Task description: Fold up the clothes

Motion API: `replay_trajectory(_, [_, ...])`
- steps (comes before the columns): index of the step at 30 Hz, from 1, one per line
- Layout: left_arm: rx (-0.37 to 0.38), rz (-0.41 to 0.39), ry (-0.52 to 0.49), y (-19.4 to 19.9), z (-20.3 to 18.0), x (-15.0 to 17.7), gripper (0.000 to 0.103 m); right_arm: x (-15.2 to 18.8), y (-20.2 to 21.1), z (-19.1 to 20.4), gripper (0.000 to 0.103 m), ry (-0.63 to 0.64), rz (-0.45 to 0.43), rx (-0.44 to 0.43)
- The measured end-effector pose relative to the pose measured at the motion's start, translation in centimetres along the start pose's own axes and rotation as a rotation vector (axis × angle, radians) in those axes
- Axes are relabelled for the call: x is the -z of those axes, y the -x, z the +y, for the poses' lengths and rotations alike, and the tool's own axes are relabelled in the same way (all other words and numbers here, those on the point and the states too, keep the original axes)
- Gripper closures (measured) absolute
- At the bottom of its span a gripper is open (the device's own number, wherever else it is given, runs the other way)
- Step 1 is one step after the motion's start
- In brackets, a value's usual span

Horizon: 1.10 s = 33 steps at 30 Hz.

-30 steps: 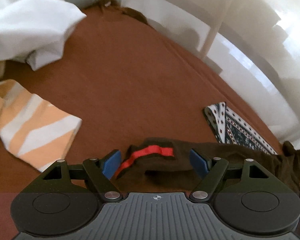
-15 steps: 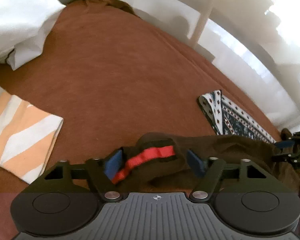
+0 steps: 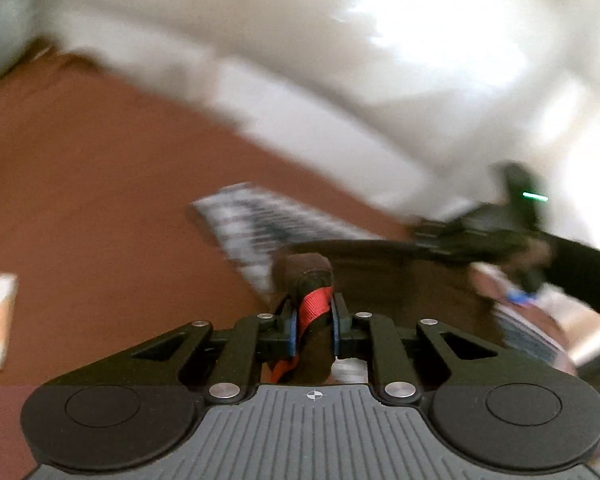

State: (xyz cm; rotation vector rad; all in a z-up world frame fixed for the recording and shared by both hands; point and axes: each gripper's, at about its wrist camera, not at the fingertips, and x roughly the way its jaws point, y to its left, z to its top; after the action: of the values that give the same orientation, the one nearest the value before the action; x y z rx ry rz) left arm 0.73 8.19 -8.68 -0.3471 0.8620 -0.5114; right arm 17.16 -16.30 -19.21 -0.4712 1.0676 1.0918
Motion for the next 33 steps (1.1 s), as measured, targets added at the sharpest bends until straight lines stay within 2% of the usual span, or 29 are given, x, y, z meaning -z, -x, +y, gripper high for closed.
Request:
replay_trajectory(4, [0.202, -0.001, -0.091, 1.6, -9.1, -0.3, 0.091, 1.6, 3.1, -1.0, 0.1, -0.015, -0.071, -0.008])
replay_trajectory(7, [0.354, 0.029, -0.159, 0.2, -16.1, 0.2, 0.091, 3.8, 5.1, -2.4, 0.1, -0.059, -0.123, -0.001])
replay_trajectory(10, [0.481, 0.062, -0.197, -3.0, -22.0, 1.3, 0.09, 6.1, 6.9, -3.9, 0.1, -0.105, -0.17, 0.011])
replay_trajectory(13, [0.56, 0.124, -0.158, -8.4, -26.5, 3.5, 0.089, 8.8, 7.5, -6.3, 0.1, -0.166, -0.194, 0.056])
replay_trajectory(17, [0.536, 0.253, -0.095, -16.4, -29.8, 7.5, 0.089, 13.0, 7.7, -9.4, 0.1, -0.278, -0.197, 0.099])
replay_trajectory(20, [0.459, 0.317, -0.073, -21.3, -30.9, 10.4, 0.084, 16.6, 8.0, -10.5, 0.099, -0.324, -0.168, 0.114])
replay_trajectory(21, [0.432, 0.341, -0.074, -22.6, -31.1, 11.3, 0.081, 17.8, 8.3, -10.6, 0.097, -0.34, -0.164, 0.119])
replay_trajectory(22, [0.41, 0.361, -0.084, -23.6, -31.4, 12.0, 0.069, 19.1, 8.8, -10.6, 0.097, -0.36, -0.163, 0.123])
replay_trajectory(23, [0.387, 0.382, -0.094, -24.6, -31.7, 12.6, 0.066, 20.3, 9.3, -10.7, 0.096, -0.381, -0.163, 0.128])
replay_trajectory(26, [0.346, 0.462, -0.154, -26.5, -32.7, 14.2, 0.056, 24.2, 11.5, -10.3, 0.093, -0.445, -0.189, 0.125])
replay_trajectory(28, [0.337, 0.521, -0.18, -27.2, -33.2, 14.8, 0.028, 26.5, 13.2, -9.3, 0.09, -0.487, -0.222, 0.113])
replay_trajectory(31, [0.369, 0.55, -0.206, -25.8, -33.9, 14.9, 0.022, 29.7, 15.8, -7.0, 0.079, -0.531, -0.271, 0.103])
replay_trajectory(33, [0.381, 0.511, -0.252, -23.4, -33.9, 14.1, 0.021, 31.7, 17.8, -5.2, 0.074, -0.55, -0.305, 0.097])
